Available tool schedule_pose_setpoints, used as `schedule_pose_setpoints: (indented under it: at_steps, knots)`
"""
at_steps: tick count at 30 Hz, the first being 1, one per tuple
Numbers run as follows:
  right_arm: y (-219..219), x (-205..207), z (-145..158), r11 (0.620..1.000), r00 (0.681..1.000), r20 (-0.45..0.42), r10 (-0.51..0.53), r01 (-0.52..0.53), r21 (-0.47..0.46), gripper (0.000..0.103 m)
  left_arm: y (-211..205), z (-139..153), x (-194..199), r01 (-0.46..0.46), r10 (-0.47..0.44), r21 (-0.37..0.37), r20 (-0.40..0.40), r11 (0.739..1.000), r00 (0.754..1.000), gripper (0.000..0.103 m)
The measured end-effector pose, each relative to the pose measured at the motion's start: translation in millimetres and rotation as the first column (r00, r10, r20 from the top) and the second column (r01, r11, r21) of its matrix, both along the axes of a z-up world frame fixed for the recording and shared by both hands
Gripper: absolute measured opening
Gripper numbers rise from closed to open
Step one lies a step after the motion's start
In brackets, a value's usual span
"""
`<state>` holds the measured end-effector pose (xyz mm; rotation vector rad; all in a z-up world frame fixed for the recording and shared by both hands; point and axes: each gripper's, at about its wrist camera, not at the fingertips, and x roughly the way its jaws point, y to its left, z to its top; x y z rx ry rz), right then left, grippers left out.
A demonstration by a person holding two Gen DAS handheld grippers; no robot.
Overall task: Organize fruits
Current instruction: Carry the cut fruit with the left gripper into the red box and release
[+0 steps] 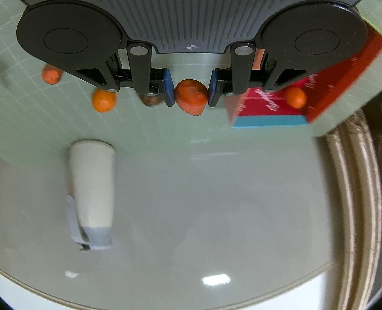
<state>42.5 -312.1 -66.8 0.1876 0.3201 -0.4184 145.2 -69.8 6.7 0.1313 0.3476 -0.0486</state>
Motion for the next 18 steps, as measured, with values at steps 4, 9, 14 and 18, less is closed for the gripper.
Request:
schedule_pose_setpoints:
  at_steps: [4, 9, 14, 18]
  knots:
    - [12.1, 3.8, 1.3, 1.000, 1.000, -0.001, 0.025, -0.025, -0.012, 0.103, 21.1, 3.9, -1.4, -0.074, 0.074, 0.007, 0.032, 0.997, 0.997, 0.031]
    - [26.1, 7.5, 4.1, 0.998, 0.998, 0.000, 0.059, -0.059, -0.021, 0.103, 53.9, 3.6, 1.4, -0.170, 0.169, 0.018, 0.026, 0.985, 0.985, 0.031]
    - [41.4, 13.5, 6.5, 0.995, 0.996, 0.002, 0.093, -0.093, -0.033, 0.103, 83.9, -1.4, 4.6, -0.236, 0.236, 0.020, -0.010, 0.972, 0.972, 0.031]
    - [53.7, 17.7, 8.1, 0.992, 0.993, 0.005, 0.120, -0.119, -0.044, 0.103, 101.4, -6.6, 8.8, -0.270, 0.270, 0.013, -0.062, 0.963, 0.961, 0.031]
